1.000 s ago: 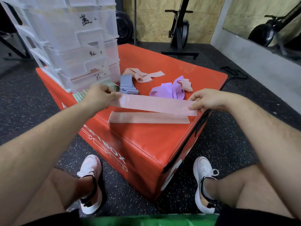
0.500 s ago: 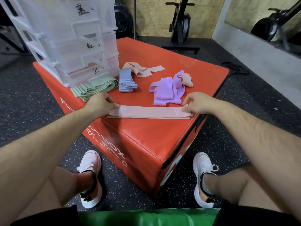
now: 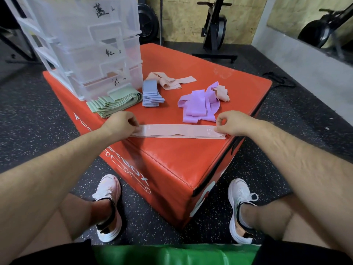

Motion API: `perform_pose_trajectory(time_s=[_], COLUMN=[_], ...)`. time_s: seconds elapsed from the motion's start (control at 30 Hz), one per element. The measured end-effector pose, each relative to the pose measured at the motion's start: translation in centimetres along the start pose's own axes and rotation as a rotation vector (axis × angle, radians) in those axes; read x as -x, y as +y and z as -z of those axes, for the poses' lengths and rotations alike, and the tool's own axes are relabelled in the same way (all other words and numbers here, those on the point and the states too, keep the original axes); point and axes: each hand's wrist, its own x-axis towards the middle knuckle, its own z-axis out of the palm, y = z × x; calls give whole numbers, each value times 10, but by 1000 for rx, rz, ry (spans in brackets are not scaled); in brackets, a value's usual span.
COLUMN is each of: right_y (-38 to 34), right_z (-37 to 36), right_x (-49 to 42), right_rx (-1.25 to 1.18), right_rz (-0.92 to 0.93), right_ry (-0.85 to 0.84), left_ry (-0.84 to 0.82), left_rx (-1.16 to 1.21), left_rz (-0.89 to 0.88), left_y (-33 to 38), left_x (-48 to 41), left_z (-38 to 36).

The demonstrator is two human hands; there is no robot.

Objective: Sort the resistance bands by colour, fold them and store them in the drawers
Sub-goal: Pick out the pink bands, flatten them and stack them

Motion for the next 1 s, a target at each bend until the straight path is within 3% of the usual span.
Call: perform_pose_trajectory(time_s=[0.13, 0.23, 0.43, 0.73, 1.0], right_y=[-8, -23, -72, -128, -145], right_z=[3, 7, 13, -12, -5], right_x=[0, -7, -35, -139, -246], right_rx=[61, -7, -104, -356, -99], right_rz=[31, 85, 186, 228, 172], right_ry=[45, 131, 243, 232, 202], left_ry=[4, 82, 194, 171, 198], left_rx=[-41, -82, 31, 37, -29], left_rz=[-29, -157, -239, -300, -96], left_y=[3, 13, 43, 76, 63], left_x=[0, -7, -40, -101, -140], left_z=[2, 8, 27, 16, 1])
